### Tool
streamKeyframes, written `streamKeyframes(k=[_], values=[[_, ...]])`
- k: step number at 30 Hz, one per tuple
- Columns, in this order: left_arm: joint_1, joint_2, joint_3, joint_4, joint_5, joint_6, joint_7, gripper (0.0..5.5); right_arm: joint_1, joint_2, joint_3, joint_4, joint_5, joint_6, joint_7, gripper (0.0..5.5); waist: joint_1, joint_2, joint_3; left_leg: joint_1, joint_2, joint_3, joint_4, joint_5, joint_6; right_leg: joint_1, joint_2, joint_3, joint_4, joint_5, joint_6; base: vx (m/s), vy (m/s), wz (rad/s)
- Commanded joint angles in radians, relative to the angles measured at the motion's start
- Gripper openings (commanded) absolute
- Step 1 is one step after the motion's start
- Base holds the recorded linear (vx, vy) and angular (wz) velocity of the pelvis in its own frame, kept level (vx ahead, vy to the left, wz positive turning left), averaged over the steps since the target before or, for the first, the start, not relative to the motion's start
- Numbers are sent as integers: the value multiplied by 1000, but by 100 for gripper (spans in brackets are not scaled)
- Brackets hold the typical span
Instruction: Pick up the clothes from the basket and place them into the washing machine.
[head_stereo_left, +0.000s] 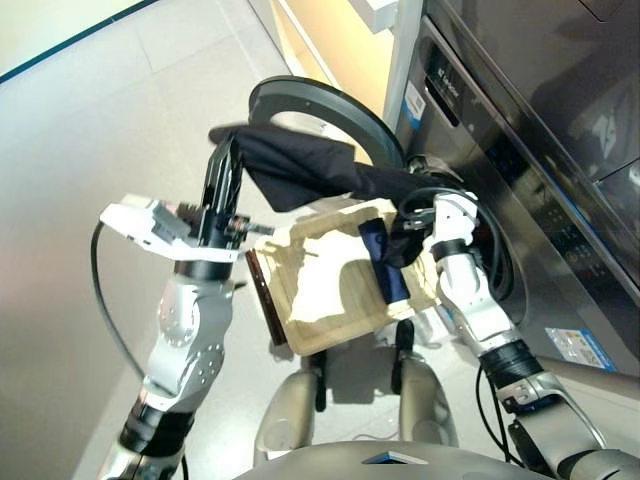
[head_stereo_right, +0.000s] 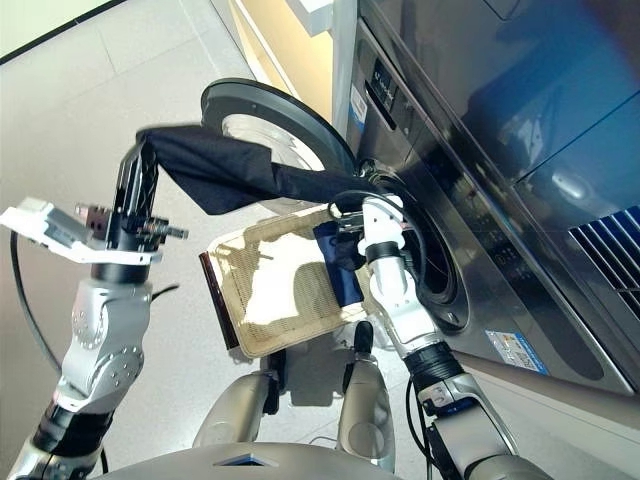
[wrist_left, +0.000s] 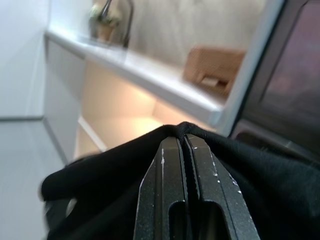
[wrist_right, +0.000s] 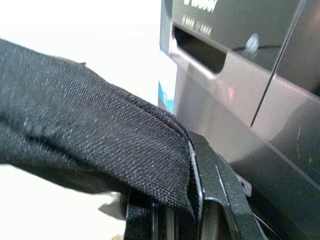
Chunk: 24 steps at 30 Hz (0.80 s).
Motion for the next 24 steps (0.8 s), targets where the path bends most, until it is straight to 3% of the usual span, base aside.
streamKeyframes(k=[1,5,7,8,9,17,21,24], values=[[29,34,128,0,21,-113,13,0,22,-26,-148,-124,97,-118,4,0,28,-65,-20,-77,-63,16,24,48,56,80,-8,17,-92,42,30,0,0,0],[49,42,95,113,84,-100,22,0,41,-41,-151,-179,162,-137,60,0,27,-71,-17,-88,-60,9,28,49,58,68,-9,17,-80,37,30,0,0,0],[55,48,60,158,82,-78,0,0,48,-46,-142,-196,212,-138,100,0,26,-74,-14,-94,-61,8,30,50,59,58,-7,19,-72,36,29,0,0,0],[56,54,45,172,83,-67,-10,328,49,-48,-139,-205,234,-139,117,0,25,-75,-12,-97,-61,8,30,51,59,54,-6,20,-69,35,29,0,0,0],[57,60,36,183,95,-63,-16,550,52,-49,-138,-211,259,-141,128,0,25,-76,-10,-100,-61,7,31,52,60,50,-5,20,-67,35,29,0,0,0],[57,46,-5,250,94,-36,-1,550,59,9,-120,-210,576,-155,205,0,21,-81,13,-116,-57,9,36,57,59,27,-3,22,-52,36,26,0,0,0],[63,45,3,257,89,-43,0,550,50,2,-128,-208,564,-161,200,0,20,-82,17,-119,-57,11,36,58,59,19,0,26,-46,37,26,0,0,0],[55,46,7,255,91,-45,-8,550,60,-40,-63,-196,566,-111,277,0,24,-86,23,-118,-55,11,42,52,58,18,0,26,-41,34,27,0,0,0]])
